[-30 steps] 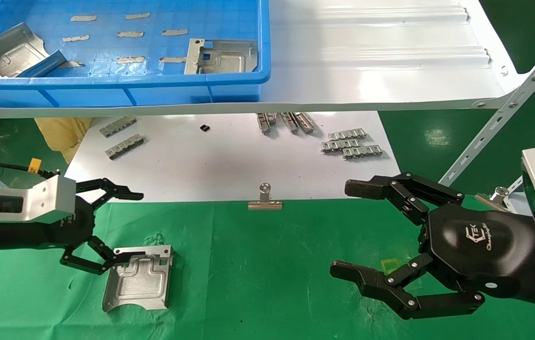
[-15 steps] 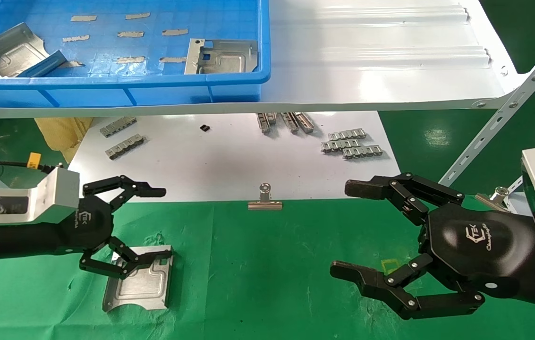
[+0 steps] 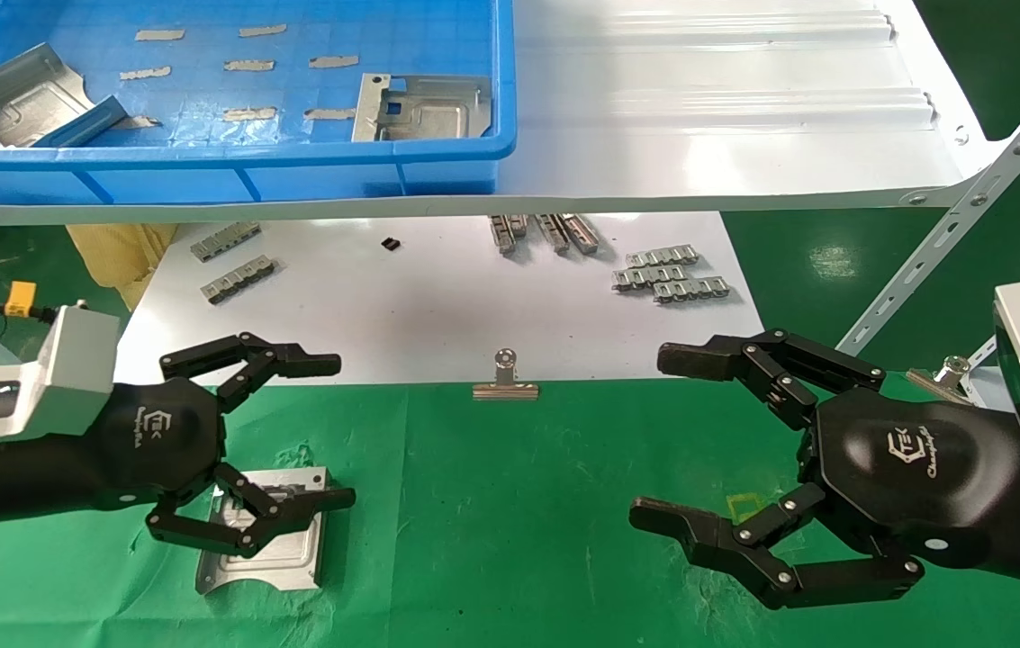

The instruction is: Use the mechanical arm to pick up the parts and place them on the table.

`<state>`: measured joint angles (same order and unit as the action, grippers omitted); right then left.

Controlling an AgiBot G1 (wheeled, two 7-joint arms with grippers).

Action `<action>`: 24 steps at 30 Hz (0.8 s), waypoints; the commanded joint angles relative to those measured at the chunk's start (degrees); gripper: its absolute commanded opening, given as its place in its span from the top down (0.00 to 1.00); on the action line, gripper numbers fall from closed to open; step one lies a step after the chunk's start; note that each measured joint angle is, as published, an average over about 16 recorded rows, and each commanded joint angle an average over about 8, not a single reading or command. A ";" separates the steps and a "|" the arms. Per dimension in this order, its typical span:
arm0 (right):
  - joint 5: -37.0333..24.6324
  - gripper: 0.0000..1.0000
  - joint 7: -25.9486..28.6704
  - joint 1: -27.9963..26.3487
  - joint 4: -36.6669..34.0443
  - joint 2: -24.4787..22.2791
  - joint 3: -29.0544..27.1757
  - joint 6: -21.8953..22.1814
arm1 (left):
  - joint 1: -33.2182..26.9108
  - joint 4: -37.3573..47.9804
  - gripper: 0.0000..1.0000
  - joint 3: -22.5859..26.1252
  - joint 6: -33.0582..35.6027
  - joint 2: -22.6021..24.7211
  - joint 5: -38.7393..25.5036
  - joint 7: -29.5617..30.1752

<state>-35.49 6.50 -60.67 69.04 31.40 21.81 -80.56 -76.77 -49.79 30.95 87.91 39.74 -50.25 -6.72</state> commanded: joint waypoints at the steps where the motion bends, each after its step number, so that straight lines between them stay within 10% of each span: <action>1: 0.00 0.00 0.00 0.00 0.00 0.00 0.00 0.00 | 1.38 -2.15 0.00 -1.35 -0.20 -0.43 0.76 1.58; 24: 0.00 0.00 0.00 0.01 -0.01 0.00 0.00 0.01 | 16.00 -25.02 0.00 -15.69 -2.29 -4.94 8.84 18.08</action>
<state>-35.49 6.49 -60.66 69.03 31.40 21.80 -80.55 -61.38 -73.85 15.85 85.69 34.97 -41.71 10.65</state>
